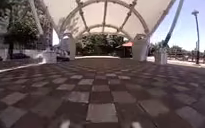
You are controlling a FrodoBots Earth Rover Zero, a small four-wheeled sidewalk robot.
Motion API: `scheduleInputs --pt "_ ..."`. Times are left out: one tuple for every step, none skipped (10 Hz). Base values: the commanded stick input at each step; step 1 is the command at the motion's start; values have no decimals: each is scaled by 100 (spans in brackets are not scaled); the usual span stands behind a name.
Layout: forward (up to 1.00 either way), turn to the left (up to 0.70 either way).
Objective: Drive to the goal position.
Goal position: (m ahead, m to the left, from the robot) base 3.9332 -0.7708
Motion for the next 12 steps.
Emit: scheduleInputs --pt "70 0" --pt "70 0" --pt "70 0" --pt "70 0" --pt "70 0" --pt "70 0" --pt "70 0" --pt "70 0" --pt "70 0" --pt "70 0" --pt "70 0" --pt "70 0"
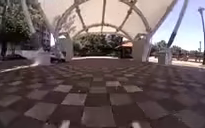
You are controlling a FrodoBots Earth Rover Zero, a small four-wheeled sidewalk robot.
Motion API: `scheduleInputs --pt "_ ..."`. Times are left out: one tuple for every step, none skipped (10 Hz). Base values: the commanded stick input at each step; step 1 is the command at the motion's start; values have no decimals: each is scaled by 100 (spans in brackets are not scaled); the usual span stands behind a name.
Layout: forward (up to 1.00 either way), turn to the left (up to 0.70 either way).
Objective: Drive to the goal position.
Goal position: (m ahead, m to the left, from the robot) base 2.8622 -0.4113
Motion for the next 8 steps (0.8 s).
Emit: scheduleInputs --pt "70 0" --pt "70 0" --pt "70 0" --pt "70 0" --pt "70 0" --pt "70 0" --pt "70 0" --pt "70 0"
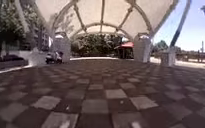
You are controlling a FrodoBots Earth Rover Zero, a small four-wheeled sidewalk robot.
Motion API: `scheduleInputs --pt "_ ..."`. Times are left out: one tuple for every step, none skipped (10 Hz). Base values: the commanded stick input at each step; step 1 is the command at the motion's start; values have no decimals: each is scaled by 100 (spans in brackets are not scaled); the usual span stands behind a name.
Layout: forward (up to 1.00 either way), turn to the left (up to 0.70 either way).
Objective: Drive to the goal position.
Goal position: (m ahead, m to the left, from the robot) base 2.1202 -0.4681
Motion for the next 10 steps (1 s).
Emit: scheduleInputs --pt "70 0" --pt "70 0" --pt "70 0" --pt "70 0" --pt "70 0" --pt "70 0" --pt "70 0" --pt "70 0" --pt "70 0" --pt "70 0"
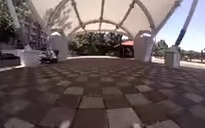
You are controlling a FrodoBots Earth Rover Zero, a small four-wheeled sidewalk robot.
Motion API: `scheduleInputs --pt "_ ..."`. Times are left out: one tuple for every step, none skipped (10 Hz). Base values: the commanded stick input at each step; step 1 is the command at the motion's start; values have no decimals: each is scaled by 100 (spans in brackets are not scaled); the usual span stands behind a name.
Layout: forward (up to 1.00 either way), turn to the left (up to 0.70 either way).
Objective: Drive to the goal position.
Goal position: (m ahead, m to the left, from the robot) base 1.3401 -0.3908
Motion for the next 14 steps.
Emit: scheduleInputs --pt "70 0" --pt "70 0" --pt "70 0" --pt "70 0" --pt "70 0" --pt "70 0" --pt "70 0" --pt "70 0" --pt "70 0" --pt "70 0" --pt "70 0" --pt "70 0" --pt "70 0" --pt "70 0"
